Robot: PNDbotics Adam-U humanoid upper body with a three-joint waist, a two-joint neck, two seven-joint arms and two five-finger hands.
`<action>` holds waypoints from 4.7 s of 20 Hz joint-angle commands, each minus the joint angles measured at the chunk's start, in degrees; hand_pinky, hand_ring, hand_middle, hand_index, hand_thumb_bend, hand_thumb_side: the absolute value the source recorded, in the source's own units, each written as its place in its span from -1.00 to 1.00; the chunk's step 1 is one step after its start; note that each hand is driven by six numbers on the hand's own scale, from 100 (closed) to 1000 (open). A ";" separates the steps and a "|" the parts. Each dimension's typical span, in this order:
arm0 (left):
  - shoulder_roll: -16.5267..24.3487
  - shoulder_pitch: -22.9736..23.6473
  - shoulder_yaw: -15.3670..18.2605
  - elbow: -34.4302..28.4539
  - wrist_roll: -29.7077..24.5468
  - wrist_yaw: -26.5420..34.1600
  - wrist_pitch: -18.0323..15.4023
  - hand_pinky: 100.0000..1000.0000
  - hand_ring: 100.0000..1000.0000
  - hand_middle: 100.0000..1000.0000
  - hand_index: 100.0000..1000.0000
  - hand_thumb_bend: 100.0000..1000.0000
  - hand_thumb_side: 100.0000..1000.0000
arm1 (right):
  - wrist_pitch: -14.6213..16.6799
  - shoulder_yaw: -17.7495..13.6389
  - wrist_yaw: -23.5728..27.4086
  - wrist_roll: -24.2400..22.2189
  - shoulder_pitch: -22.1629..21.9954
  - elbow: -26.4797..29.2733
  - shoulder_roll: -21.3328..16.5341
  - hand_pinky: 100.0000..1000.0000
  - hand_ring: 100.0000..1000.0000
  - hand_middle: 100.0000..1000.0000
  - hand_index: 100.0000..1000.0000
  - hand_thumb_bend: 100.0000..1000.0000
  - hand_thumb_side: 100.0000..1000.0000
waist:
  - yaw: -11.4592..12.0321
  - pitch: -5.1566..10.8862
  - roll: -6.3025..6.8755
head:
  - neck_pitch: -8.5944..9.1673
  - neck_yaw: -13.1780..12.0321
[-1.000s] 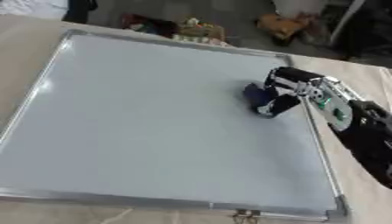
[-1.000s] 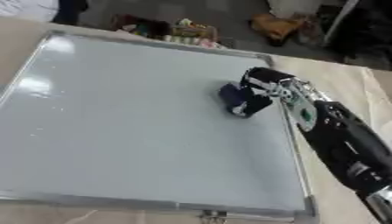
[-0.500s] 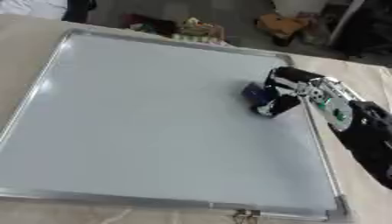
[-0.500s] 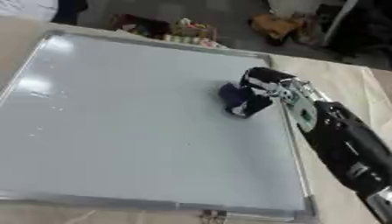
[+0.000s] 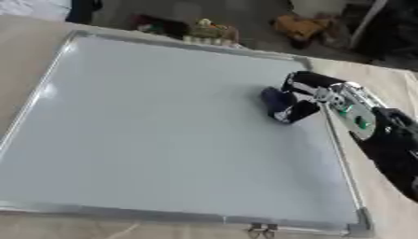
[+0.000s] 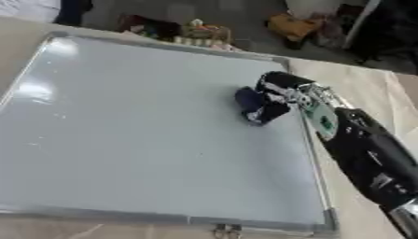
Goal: Wipe the whiteboard clean with a brush.
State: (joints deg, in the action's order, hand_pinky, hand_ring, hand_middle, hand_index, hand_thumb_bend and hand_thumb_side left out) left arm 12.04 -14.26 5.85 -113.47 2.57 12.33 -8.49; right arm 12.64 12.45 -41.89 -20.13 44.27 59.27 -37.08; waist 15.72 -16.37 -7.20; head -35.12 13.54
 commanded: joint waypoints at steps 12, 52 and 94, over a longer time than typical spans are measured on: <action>0.34 -0.42 0.44 -1.00 -0.05 -0.47 0.04 -0.28 -0.16 -0.29 0.16 -1.00 0.90 | -1.70 -0.24 0.65 1.26 0.17 0.45 -1.81 0.41 0.14 -0.77 -0.45 -1.00 -0.94 | 0.32 0.00 0.51 | 1.33 0.24; 0.37 -0.32 0.33 -0.86 -0.32 -0.80 0.27 -0.28 -0.17 -0.29 0.15 -1.00 0.90 | 2.44 -3.72 -6.94 -1.35 5.24 -10.39 -2.16 0.31 0.05 -0.73 -0.36 -1.00 -0.81 | 1.35 -0.19 0.15 | 2.13 2.37; 0.41 -0.77 0.27 -0.84 -0.11 -0.55 1.31 -0.26 -0.16 -0.29 0.15 -1.00 0.90 | 2.58 4.62 4.49 -10.74 1.75 8.44 -4.59 0.28 0.00 -0.74 -0.38 -1.00 -0.82 | 0.93 0.48 -0.64 | 2.25 0.86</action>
State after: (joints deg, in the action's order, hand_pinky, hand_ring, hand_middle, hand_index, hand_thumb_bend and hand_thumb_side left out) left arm 12.03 -14.58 5.85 -113.43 2.40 11.55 -7.29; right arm 15.41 17.39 -37.26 -31.04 45.32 66.54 -39.21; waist 16.65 -16.83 -8.23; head -33.60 14.47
